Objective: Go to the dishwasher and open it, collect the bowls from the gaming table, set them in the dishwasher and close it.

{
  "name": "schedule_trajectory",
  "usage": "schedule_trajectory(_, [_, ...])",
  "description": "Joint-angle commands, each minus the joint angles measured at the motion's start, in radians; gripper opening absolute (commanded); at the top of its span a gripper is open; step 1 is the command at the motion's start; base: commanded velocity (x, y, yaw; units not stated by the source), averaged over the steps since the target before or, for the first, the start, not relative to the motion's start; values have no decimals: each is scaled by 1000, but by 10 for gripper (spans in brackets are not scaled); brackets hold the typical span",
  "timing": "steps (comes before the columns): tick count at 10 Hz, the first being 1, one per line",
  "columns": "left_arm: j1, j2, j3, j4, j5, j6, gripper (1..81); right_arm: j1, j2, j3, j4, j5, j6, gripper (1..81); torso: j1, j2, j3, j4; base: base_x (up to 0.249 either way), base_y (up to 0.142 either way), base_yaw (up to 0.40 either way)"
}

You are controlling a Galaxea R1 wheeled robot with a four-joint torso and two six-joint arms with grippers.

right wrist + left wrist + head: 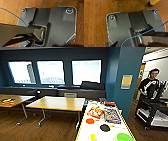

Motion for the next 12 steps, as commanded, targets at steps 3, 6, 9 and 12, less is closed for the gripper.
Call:
schedule_trajectory(3, [-55, 0, 5, 7, 42, 2, 811, 14, -386, 455, 11, 136, 57, 811, 0, 0, 0, 0, 0, 0, 0])
schedule_trajectory(6, [-55, 4, 5, 1, 40, 2, 811, 19, -565, 626, 9, 241, 228, 811, 0, 0, 0, 0, 0, 0, 0])
schedule_trajectory(9, [-55, 12, 5, -4, 40, 2, 811, 34, -804, 833, 7, 346, 364, 811, 0, 0, 0, 0, 0, 0, 0])
schedule_trajectory(12, [-55, 15, 5, -4, 39, 0, 811, 80, -1012, 1015, 7, 393, 418, 811, 0, 0, 0, 0, 0, 0, 0])
